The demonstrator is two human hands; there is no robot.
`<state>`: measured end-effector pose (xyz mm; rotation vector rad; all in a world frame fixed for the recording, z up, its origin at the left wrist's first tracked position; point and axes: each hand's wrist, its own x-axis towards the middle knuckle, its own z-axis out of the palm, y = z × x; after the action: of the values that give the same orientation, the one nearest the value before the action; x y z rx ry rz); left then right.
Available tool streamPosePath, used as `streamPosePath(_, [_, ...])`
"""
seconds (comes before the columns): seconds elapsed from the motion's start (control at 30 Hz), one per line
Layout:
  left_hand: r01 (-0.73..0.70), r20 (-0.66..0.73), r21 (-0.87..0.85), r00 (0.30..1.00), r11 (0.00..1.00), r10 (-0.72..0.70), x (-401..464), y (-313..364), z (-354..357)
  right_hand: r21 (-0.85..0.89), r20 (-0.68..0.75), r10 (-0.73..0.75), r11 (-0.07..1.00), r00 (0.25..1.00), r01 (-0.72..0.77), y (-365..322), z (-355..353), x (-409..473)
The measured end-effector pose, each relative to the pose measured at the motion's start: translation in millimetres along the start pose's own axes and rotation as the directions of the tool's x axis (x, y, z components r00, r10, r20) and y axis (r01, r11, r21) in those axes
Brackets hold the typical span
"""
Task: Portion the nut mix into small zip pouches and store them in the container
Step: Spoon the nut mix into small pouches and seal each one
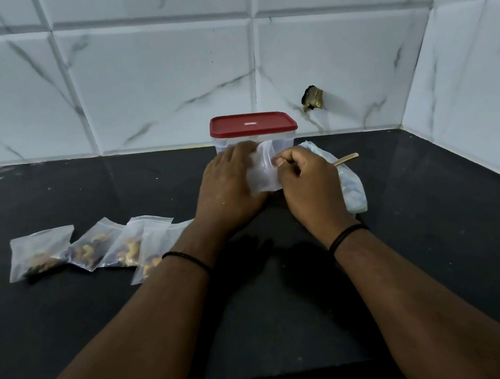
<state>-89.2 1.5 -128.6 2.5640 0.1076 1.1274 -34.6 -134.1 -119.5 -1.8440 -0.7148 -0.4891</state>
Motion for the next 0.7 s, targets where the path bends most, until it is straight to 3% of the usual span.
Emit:
streamPosePath(0.17, [0.025, 0.001, -0.041, 1.000, 0.999, -0.025, -0.1, -3.4, -1.6, -0.013, -0.014, -0.212, 0.977, 0.977, 0.212, -3.1, 0.4, -1.8])
streamPosePath(0.23, [0.005, 0.018, -0.049, 1.000, 0.999, -0.004, 0.5, -2.8, -0.8, -0.042, 0.045, -0.220, 0.974, 0.974, 0.222, -2.2, 1.1, -2.9])
streamPosePath(0.4, [-0.013, 0.009, -0.058, 1.000, 0.998, 0.013, -0.2, -3.1, -1.8, 0.121, 0.132, -0.203, 0.975, 0.970, 0.187, -2.0, -5.1, -2.6])
streamPosePath(0.7, [-0.019, 0.010, -0.095, 1.000, 0.995, 0.020, -2.1, -5.1, -7.0, -0.021, 0.124, -0.286, 0.956, 0.950, 0.291, 1.4, -11.9, -1.9])
